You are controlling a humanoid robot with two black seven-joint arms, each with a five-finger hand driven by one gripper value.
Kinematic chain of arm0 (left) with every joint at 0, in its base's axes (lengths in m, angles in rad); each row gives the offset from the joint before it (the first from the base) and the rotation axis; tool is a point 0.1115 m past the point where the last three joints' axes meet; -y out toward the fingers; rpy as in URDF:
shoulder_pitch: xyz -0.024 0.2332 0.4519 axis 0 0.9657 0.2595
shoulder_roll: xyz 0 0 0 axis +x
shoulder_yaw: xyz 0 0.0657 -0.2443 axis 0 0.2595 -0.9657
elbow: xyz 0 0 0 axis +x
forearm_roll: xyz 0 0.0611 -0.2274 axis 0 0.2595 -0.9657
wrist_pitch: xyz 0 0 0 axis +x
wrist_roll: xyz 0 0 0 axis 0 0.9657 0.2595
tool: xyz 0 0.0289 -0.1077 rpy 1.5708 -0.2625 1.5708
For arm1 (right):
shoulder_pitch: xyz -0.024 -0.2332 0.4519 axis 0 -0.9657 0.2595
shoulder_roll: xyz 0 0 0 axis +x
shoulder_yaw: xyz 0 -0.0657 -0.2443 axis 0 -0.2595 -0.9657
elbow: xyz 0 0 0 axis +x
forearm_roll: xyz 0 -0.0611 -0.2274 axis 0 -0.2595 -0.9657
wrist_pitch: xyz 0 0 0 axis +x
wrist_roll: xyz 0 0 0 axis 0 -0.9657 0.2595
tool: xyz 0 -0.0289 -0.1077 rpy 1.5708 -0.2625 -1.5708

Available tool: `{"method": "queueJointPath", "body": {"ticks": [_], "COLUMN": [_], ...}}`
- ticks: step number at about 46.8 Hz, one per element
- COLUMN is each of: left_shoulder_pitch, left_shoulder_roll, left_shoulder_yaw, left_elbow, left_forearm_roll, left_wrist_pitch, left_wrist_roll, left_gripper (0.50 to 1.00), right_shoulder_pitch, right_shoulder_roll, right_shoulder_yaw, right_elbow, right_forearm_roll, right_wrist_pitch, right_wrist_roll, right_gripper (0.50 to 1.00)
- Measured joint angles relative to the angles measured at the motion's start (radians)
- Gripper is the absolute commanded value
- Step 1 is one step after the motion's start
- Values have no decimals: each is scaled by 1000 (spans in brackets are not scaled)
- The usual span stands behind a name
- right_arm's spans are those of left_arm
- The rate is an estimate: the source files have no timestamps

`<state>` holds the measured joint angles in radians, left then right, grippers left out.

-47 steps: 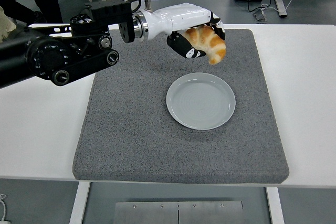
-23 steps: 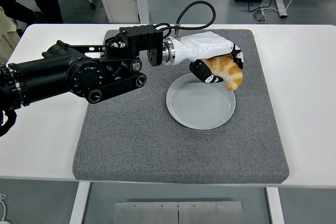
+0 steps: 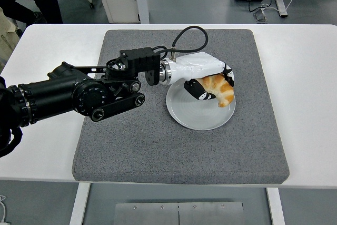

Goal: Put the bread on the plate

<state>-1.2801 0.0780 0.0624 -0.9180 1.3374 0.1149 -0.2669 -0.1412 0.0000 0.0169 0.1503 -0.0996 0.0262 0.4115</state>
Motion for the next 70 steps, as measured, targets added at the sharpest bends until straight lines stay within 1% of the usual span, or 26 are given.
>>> {"method": "queueJointPath", "body": {"ticks": [4,16,26,44,70], "left_shoulder_pitch": [12,35,42,47,79], "left_shoulder_roll": [0,-15,-28,-35,-36], "left_shoulder_yaw": [0,2,64,67,77], "left_elbow": [18,26,52,75,86], "left_forearm_roll": [8,10,8,8,8], "left_wrist_pitch": [7,18,44,48,73], "left_wrist_roll": [0,0,-1,-4,-5], "left_gripper": [500,500,500,500,500], "right_shoulder_pitch": [0,0,0,0,0], "right_shoulder_roll": [0,0,0,0,0], "right_shoulder_yaw": [0,0,0,0,0], "right_elbow": [0,0,0,0,0], "right_forearm_roll": [0,0,0,0,0], "right_wrist_pitch": [0,0,0,0,0], "right_wrist_roll": [0,0,0,0,0], "right_gripper": [1000,1000,1000,1000,1000]}}
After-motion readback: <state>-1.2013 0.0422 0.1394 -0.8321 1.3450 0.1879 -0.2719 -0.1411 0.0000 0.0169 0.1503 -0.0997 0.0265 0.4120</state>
